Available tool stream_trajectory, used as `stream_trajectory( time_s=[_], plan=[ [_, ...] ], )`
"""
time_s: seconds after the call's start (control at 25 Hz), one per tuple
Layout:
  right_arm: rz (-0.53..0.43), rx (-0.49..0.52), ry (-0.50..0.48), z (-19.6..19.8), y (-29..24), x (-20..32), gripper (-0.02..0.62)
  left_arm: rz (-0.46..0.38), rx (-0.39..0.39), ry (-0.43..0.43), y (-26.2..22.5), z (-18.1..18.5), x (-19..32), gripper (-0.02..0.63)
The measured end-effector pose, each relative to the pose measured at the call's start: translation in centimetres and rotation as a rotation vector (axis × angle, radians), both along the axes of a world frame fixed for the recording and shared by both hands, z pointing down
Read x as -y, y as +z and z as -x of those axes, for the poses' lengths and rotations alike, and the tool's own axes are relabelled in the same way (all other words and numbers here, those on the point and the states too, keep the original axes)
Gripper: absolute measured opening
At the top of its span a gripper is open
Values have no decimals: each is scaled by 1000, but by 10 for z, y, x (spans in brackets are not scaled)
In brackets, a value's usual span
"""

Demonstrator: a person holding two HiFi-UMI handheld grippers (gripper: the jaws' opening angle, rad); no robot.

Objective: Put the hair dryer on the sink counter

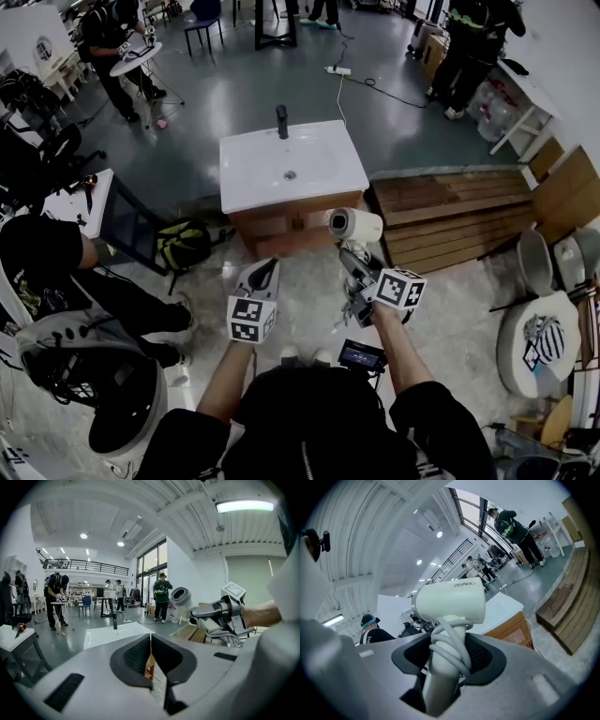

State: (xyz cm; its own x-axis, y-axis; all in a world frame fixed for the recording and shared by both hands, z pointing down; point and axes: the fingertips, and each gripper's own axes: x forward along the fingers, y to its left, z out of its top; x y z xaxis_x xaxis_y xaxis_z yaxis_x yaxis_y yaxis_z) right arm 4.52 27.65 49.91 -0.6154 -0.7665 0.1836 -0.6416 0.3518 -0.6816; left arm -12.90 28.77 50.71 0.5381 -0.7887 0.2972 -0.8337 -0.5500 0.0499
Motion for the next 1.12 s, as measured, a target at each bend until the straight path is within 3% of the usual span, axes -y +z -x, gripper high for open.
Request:
stream_trajectory(
  time_s=[1.12],
  plan=[
    [6, -31, 37, 15, 7, -5, 209, 3, -5, 81, 7, 3, 13, 15]
  ],
)
